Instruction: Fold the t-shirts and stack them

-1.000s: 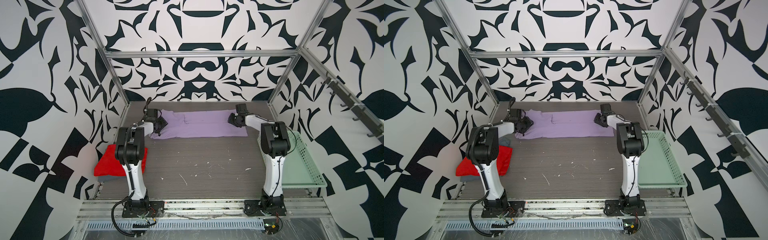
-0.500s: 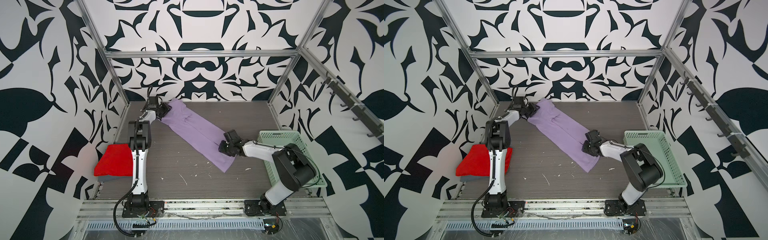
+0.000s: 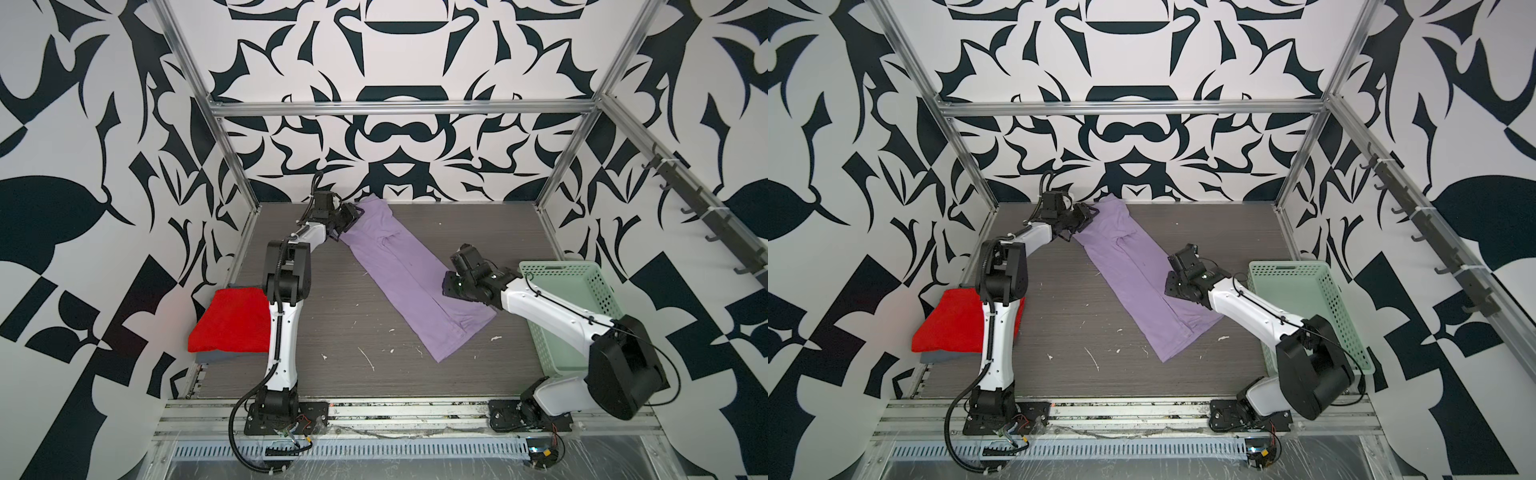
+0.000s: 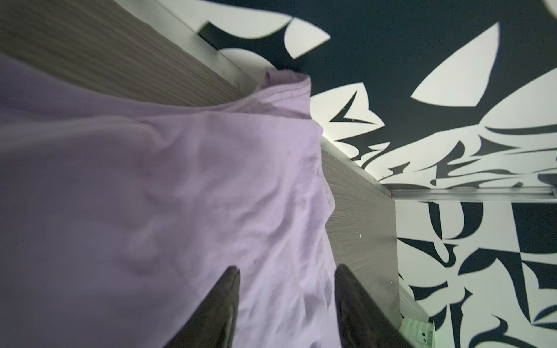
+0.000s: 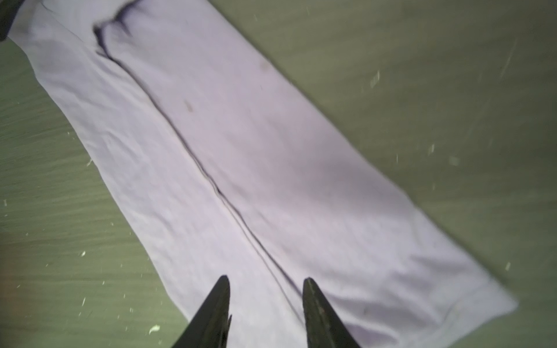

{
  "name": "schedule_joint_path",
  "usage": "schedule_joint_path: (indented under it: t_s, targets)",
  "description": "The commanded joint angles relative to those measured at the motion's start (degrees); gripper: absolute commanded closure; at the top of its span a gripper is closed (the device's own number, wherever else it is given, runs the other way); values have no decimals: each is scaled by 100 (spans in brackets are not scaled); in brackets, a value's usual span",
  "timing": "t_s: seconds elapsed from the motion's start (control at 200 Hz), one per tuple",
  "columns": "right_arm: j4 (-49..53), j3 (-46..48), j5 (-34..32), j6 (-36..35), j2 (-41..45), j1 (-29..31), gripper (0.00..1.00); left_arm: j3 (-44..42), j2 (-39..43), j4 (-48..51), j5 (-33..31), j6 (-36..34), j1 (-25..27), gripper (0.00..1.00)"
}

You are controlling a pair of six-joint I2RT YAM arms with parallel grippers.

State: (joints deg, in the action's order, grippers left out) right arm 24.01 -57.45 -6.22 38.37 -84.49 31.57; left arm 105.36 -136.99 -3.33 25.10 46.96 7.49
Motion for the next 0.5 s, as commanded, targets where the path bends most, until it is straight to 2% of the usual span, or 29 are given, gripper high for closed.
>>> schedule_joint_path:
  t_s: [0.0,0.135,0.28,0.495]
  targets:
    - [-219,-446,-409,-761,-711,-36,56,-500,674,200,-651,1,10,46]
    - [-551,-893,-299,-940,-1545,-159,56,-994,936,519,-1151,-131,210,46]
    - [-688,-1059,-92,-923,-2062,-223,56,-972,766,492,-1178,-130,349,46]
    - [-662,-407,66,-642,-1995,-228,57,-358,198,773,-1378,-103,359,46]
